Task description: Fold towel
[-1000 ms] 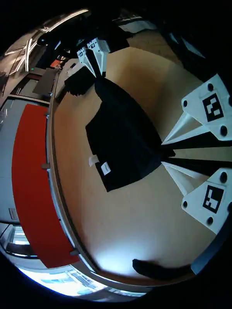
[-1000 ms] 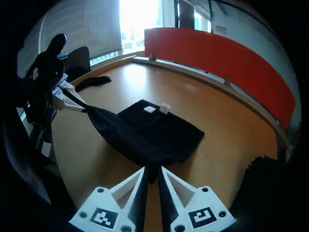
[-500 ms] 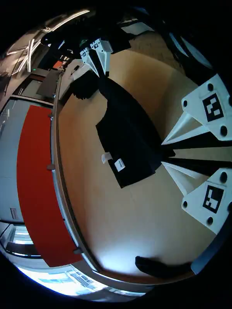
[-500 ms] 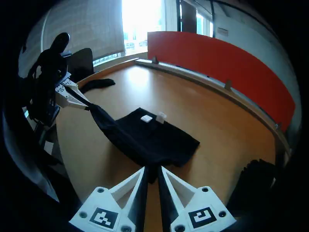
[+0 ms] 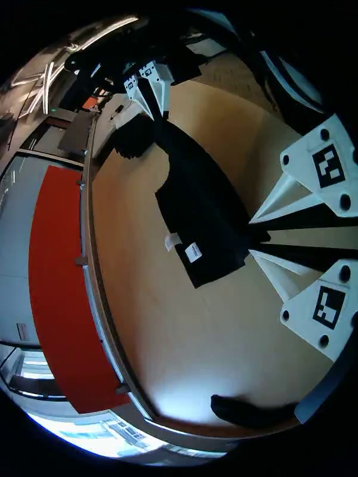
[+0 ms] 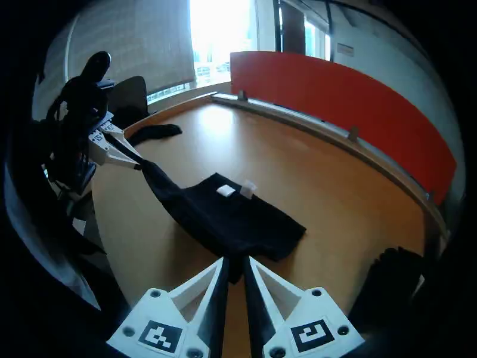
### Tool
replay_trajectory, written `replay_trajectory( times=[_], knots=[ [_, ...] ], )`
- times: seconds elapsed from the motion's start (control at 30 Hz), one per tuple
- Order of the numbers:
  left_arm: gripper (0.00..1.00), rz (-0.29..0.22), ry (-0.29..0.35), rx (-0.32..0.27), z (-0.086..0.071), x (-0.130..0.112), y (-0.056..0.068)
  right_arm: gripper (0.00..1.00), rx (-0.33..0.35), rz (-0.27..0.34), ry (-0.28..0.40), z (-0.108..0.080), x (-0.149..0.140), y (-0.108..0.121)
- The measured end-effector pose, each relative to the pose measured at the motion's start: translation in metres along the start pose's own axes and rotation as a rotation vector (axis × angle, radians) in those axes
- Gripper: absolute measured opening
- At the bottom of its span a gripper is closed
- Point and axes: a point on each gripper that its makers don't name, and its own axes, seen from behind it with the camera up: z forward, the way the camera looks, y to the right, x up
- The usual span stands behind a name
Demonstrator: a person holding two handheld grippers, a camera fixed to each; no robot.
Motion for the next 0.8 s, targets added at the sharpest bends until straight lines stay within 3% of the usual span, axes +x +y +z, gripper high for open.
replay_trajectory(
  times=[0.57, 0.8],
  knots=[
    [0.14, -0.009, -0.013, -0.009, 0.01, -0.002, 0.001, 0.16, 0.008, -0.002, -0.023, 0.009, -0.005, 0.002],
    [0.14, -0.01, -0.018, 0.0, 0.023, 0.001, -0.008, 0.16, 0.011, 0.003, -0.048, 0.021, -0.008, 0.008]
  ],
)
